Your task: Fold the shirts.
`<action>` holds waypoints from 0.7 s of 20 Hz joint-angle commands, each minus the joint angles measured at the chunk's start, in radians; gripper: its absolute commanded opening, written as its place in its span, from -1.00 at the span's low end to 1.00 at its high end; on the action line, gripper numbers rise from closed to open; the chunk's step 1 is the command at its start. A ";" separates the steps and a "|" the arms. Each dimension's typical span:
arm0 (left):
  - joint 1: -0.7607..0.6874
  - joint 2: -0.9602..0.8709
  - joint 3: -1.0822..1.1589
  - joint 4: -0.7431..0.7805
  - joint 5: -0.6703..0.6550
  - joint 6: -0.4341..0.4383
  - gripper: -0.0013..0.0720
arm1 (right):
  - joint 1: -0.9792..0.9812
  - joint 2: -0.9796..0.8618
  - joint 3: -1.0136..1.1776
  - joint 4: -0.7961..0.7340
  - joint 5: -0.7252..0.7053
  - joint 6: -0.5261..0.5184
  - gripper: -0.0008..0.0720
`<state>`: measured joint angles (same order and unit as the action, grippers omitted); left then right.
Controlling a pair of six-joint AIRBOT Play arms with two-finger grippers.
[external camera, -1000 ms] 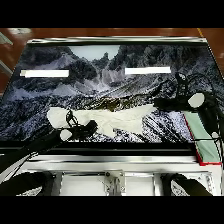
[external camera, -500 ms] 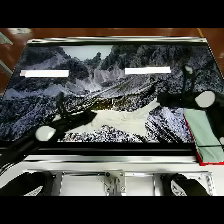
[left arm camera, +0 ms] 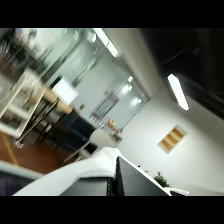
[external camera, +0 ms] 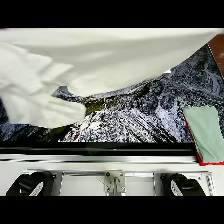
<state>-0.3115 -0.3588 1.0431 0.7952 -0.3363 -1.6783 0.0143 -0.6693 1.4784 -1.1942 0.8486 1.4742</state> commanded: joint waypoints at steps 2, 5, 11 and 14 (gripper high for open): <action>0.031 0.060 0.069 0.002 -0.227 0.008 -0.84 | -0.001 0.073 0.101 -0.082 0.164 0.011 -0.80; 0.031 0.051 0.068 0.029 -0.455 0.005 -0.84 | -0.001 0.091 0.101 -0.131 0.297 0.011 -0.80; 0.031 0.050 0.045 0.363 -0.934 -0.226 -0.84 | -0.001 0.040 0.099 -0.283 0.750 0.035 -0.80; 0.031 0.047 -0.053 0.484 -0.928 -0.264 -0.84 | 0.000 -0.037 0.024 -0.270 0.822 0.057 -0.80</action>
<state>-0.2817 -0.3103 1.0519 1.1210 -1.1656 -1.8713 0.0143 -0.6521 1.5486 -1.4342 1.5223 1.5085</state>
